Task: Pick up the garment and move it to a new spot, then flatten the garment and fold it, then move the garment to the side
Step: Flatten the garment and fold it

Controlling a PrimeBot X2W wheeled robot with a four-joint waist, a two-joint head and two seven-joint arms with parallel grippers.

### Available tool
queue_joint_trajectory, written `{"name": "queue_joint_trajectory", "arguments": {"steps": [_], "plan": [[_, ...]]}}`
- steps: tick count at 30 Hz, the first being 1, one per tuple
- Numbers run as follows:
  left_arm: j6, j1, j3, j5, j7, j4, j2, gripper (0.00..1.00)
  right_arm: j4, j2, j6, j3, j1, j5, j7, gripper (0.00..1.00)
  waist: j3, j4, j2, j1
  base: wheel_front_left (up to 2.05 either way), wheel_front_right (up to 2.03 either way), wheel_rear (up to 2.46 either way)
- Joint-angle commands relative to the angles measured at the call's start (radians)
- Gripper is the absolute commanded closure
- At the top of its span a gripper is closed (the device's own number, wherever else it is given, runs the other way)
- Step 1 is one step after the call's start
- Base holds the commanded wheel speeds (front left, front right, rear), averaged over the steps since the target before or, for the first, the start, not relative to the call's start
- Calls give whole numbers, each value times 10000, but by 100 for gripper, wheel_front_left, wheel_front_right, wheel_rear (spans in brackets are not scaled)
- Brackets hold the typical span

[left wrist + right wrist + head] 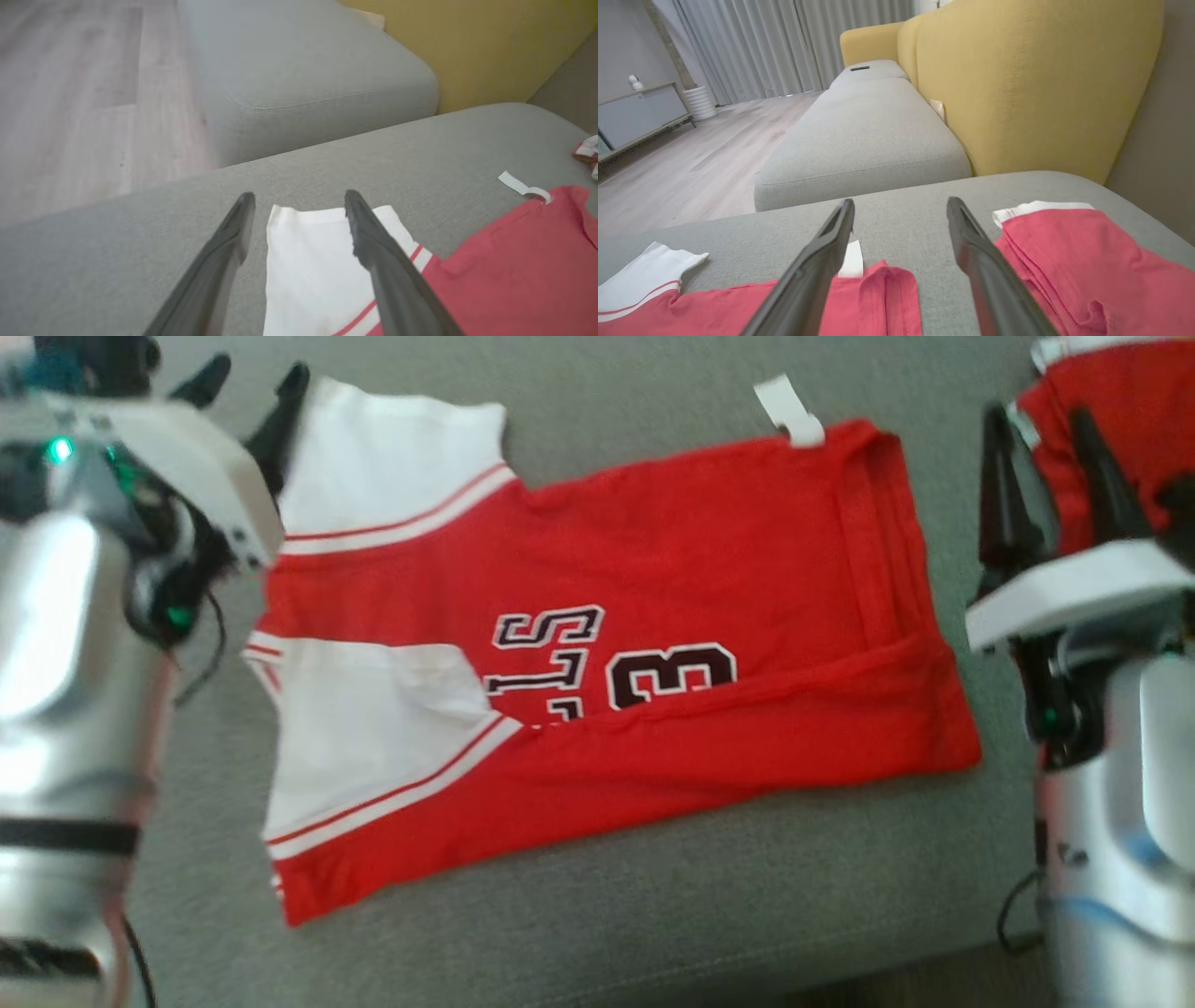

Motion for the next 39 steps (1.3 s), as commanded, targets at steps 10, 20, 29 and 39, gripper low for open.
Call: {"name": "queue_joint_trajectory", "arguments": {"steps": [10,20,29,39], "plan": [[-60,-2377,-1673,-1824,1514,1272,2040,0,-623,-56,-9,964,-1112,242,-2,0,1505,-1113,0,-1,0,0,0],[-60,-2946,-2889,-2732,1547,1930,2456,0,-866,-56,-9,948,-1197,168,-9,0,1918,-1384,0,-1,0,0,0],[-61,-3172,-3946,-3627,2034,2287,2566,100,-938,-56,-9,877,-1247,26,113,0,1945,-1318,0,-1,0,0,0],[-61,-3481,-4369,-4093,433,2379,2351,100,-674,-162,-9,536,-1294,8,352,0,1391,-655,0,-1,0,0,0]]}}
